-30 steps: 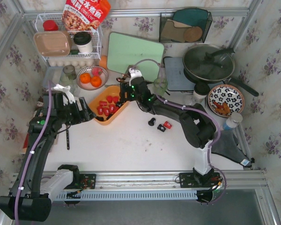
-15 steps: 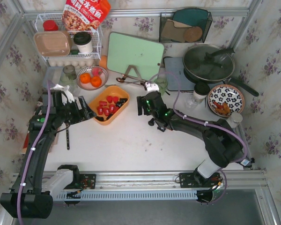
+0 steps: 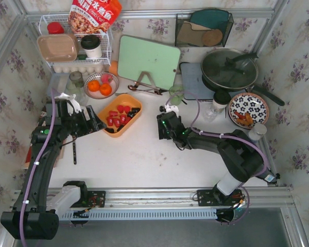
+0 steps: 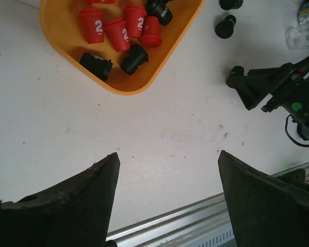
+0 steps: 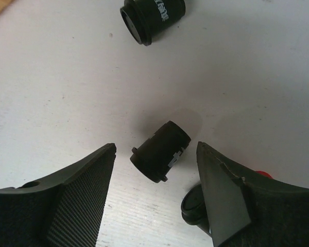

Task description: Mix the coffee capsules in the storage basket

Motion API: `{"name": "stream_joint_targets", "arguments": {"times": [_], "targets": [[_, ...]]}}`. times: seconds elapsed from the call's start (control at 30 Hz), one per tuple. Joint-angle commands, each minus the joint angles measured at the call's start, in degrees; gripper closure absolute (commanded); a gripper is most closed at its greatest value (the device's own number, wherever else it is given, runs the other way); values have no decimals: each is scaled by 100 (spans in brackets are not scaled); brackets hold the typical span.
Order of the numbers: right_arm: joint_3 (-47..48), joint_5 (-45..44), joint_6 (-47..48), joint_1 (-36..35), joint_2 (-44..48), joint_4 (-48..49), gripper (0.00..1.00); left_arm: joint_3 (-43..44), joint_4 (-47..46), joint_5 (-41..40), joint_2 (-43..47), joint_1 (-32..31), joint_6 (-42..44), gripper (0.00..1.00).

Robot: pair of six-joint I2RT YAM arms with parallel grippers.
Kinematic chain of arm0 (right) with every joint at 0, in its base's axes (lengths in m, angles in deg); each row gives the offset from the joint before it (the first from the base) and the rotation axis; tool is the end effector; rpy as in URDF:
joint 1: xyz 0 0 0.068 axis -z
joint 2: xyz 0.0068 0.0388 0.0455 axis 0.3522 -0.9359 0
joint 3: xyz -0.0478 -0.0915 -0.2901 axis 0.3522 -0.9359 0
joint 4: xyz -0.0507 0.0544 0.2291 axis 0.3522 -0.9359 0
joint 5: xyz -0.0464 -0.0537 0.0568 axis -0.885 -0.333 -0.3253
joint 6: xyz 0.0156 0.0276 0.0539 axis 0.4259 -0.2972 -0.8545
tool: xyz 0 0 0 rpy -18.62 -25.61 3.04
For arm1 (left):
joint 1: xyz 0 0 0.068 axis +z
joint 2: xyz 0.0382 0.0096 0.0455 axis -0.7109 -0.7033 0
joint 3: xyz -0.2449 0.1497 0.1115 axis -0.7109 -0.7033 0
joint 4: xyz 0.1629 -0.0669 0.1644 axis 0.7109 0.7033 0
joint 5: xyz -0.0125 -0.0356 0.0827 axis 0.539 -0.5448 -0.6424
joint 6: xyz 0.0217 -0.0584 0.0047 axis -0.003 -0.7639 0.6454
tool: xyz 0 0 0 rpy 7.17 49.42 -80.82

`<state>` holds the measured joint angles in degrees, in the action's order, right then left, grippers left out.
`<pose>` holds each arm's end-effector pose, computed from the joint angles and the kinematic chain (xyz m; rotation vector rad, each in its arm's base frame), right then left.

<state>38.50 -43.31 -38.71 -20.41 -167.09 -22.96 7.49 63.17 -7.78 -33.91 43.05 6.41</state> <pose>0.2471 0.1955 0.2120 -0.2366 2.2660 0.2081 0.1587 -0.0263 0.3619 -0.1220 2.2754 -0.6983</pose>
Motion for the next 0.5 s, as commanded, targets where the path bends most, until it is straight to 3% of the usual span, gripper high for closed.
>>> {"name": "stream_joint_targets", "arguments": {"times": [0.0,0.47], "targets": [[94,-60,-148,-6,-233,82,30,-19,-144,71,5,15,-30,20],[170,-31,-170,-1,-441,-24,54,-20,-147,116,24,24,-33,20]]}}
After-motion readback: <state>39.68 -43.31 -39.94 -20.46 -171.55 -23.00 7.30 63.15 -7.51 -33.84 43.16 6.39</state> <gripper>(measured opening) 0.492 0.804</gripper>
